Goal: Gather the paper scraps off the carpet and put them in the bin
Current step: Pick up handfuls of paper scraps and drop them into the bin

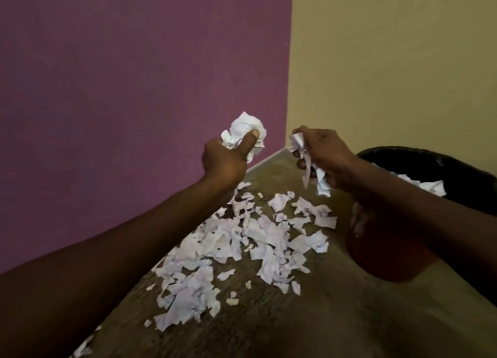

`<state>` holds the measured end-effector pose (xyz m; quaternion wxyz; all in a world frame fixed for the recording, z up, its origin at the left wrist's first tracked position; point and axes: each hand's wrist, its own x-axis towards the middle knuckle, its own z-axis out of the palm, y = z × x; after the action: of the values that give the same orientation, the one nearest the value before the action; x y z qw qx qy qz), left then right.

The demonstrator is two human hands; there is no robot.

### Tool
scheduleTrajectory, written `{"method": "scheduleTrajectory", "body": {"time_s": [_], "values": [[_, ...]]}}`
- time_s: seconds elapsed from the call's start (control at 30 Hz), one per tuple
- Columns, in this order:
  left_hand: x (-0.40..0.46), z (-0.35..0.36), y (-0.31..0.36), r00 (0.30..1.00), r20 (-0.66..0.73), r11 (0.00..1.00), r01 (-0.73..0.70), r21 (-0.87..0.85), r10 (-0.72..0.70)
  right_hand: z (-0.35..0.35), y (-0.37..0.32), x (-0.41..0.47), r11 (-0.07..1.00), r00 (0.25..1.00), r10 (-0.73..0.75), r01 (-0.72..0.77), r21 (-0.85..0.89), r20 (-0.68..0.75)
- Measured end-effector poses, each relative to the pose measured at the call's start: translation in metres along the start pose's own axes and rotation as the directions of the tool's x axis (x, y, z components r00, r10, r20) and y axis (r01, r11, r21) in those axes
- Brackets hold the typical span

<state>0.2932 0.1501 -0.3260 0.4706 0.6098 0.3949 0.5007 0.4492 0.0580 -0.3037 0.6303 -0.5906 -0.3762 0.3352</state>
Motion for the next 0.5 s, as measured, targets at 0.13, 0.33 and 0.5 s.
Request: {"method": "scheduleTrajectory", "body": {"time_s": [0.13, 0.33, 0.5], "values": [[0.003, 0.086, 0.003, 0.996, 0.08, 0.999, 0.028, -0.018, -0.026, -0.072, -0.002, 0.015, 0.999, 0.987, -0.047, 0.045, -0.02, -0.154], [-0.002, 0.199, 0.001, 0.963, 0.251, 0.992, 0.118, -0.043, -0.103, -0.161, 0.004, 0.037, 0.888, 0.915, -0.226, 0.051, -0.457, -0.336], [-0.014, 0.269, -0.009, 0.898, 0.405, 0.985, 0.158, 0.066, -0.172, -0.214, 0.024, 0.056, 0.781, 0.856, -0.242, -0.107, -0.615, -0.457]]}}
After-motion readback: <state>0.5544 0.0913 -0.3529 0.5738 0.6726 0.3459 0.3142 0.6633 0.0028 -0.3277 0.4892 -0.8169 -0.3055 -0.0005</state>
